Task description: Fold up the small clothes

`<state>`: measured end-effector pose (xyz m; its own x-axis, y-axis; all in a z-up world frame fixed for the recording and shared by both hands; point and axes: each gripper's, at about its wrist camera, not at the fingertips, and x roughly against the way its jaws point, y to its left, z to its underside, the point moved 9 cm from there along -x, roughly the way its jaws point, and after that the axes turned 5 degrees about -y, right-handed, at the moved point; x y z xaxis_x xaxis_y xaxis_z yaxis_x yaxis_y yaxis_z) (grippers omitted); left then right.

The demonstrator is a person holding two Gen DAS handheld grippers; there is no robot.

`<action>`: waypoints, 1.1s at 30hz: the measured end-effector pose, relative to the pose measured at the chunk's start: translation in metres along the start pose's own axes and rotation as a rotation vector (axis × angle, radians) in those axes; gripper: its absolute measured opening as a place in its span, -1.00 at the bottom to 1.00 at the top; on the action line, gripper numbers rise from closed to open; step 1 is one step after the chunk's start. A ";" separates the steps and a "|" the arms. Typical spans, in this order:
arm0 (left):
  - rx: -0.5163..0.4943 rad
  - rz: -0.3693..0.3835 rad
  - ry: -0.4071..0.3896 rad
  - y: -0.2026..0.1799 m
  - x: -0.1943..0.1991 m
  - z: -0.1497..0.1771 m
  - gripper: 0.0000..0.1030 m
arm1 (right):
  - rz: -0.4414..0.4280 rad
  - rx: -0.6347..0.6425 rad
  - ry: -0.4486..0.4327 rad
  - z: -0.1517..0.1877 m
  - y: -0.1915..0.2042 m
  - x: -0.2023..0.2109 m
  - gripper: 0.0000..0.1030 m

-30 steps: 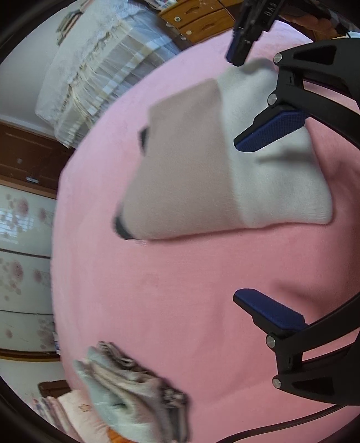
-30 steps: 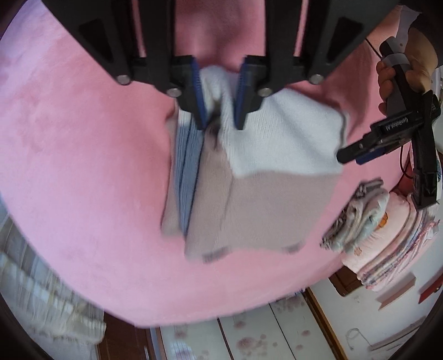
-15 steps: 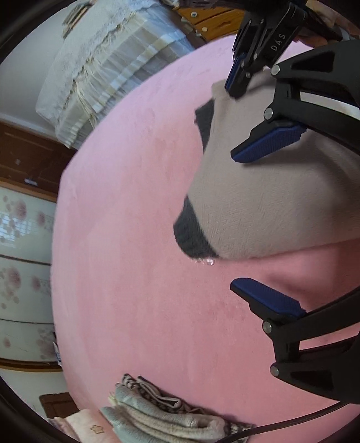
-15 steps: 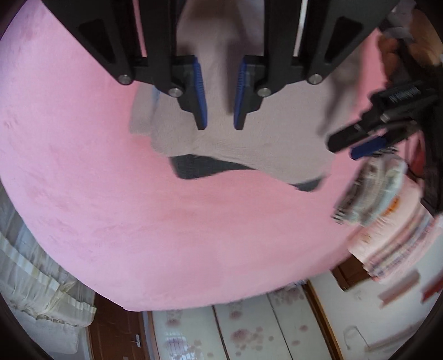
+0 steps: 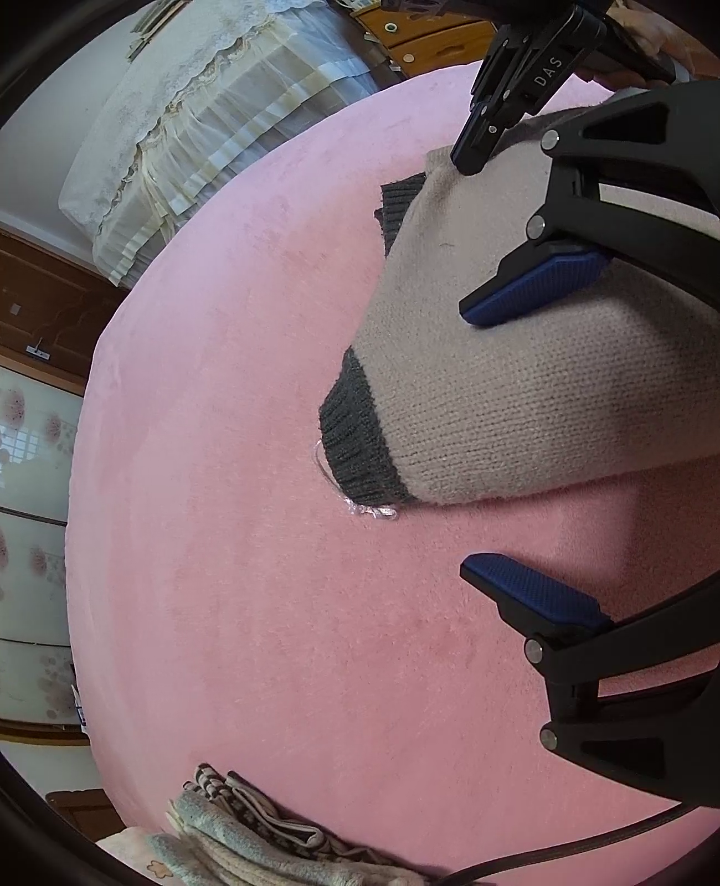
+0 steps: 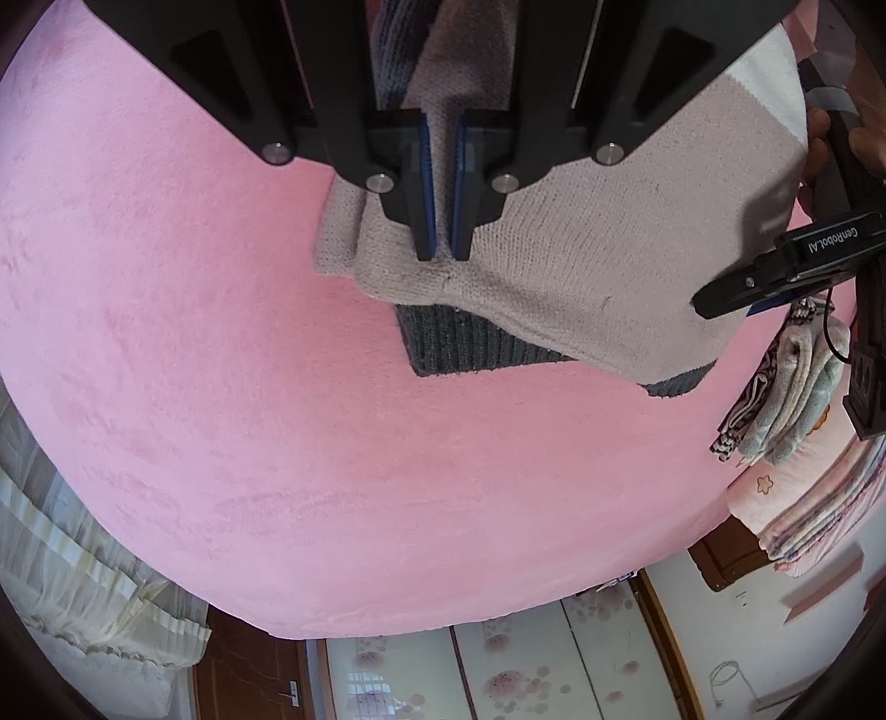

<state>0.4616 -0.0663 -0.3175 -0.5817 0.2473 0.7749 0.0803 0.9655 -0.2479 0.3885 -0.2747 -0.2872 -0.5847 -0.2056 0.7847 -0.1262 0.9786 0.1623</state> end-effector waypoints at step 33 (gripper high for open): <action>-0.146 0.114 0.000 -0.037 0.134 0.047 0.98 | 0.021 -0.007 0.005 0.040 0.018 0.119 0.58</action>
<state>0.3425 -0.0730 -0.2319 -0.5620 0.3556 0.7468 0.2621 0.9329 -0.2469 0.2847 -0.2819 -0.2153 -0.5832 -0.1845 0.7911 -0.1081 0.9828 0.1495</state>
